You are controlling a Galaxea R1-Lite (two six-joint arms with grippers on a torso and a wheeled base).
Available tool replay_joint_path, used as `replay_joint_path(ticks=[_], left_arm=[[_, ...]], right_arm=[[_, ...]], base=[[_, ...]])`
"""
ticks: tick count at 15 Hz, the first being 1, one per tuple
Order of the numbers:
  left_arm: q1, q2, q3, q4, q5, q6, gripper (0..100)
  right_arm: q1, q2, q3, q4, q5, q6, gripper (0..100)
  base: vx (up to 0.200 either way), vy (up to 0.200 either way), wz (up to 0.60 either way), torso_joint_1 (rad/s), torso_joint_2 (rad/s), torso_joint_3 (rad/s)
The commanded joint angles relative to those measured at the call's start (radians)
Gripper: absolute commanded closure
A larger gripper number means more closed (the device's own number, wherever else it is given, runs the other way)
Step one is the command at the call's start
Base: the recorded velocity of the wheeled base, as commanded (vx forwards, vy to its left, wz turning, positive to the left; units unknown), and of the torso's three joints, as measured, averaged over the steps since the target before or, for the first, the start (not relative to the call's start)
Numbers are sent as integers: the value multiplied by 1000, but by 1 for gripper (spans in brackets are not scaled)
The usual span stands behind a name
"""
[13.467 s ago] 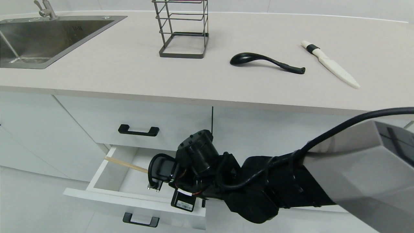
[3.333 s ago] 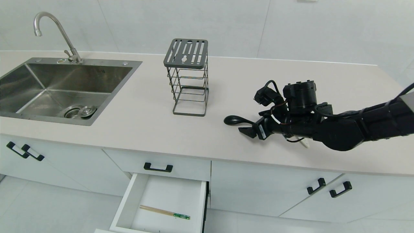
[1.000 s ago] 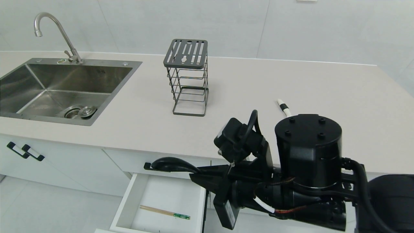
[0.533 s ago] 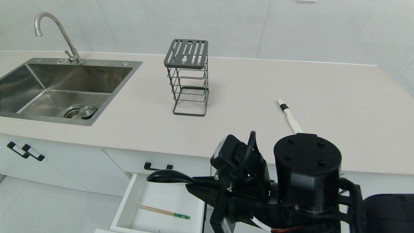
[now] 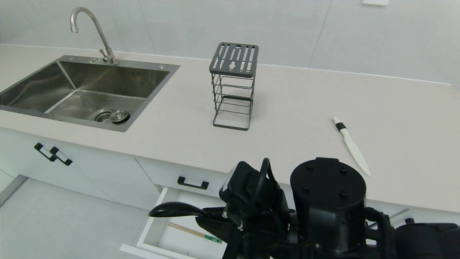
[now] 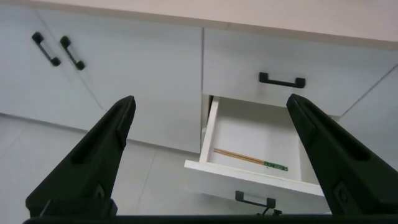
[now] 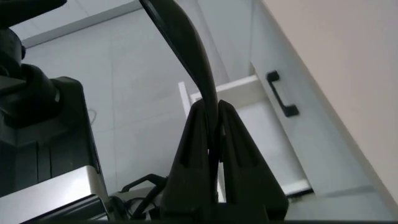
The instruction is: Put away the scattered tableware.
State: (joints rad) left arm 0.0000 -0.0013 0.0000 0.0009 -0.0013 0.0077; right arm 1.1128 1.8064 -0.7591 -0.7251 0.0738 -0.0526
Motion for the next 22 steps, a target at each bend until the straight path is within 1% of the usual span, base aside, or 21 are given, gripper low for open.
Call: replay_joint_path(ticks=[1, 4, 6, 8, 12, 19, 22], left_arm=[[0, 1, 0, -1, 0, 0, 0], [0, 1, 0, -1, 0, 0, 0], [0, 1, 0, -1, 0, 0, 0], [0, 1, 0, -1, 0, 0, 0], [0, 1, 0, 1, 0, 0, 0], [0, 1, 0, -1, 0, 0, 0], [0, 1, 0, -1, 0, 0, 0]], right_arm=[[19, 8, -35, 4, 4, 2, 100], [16, 70, -81, 7, 1, 7, 100], [15, 105, -120, 13, 0, 7, 100], [16, 130, -155, 18, -5, 7, 100], [19, 140, -186, 42, -14, 3, 100], [19, 146, -189, 44, -11, 0, 100], [19, 162, -216, 59, -9, -1, 100]], base=[[0, 0, 0, 0, 0, 0], [0, 0, 0, -19, 30, 24], [0, 0, 0, -173, 354, 198], [0, 0, 0, -224, 505, 264], [0, 0, 0, -237, 525, 288], [0, 0, 0, -218, 505, 286], [0, 0, 0, -196, 479, 290]])
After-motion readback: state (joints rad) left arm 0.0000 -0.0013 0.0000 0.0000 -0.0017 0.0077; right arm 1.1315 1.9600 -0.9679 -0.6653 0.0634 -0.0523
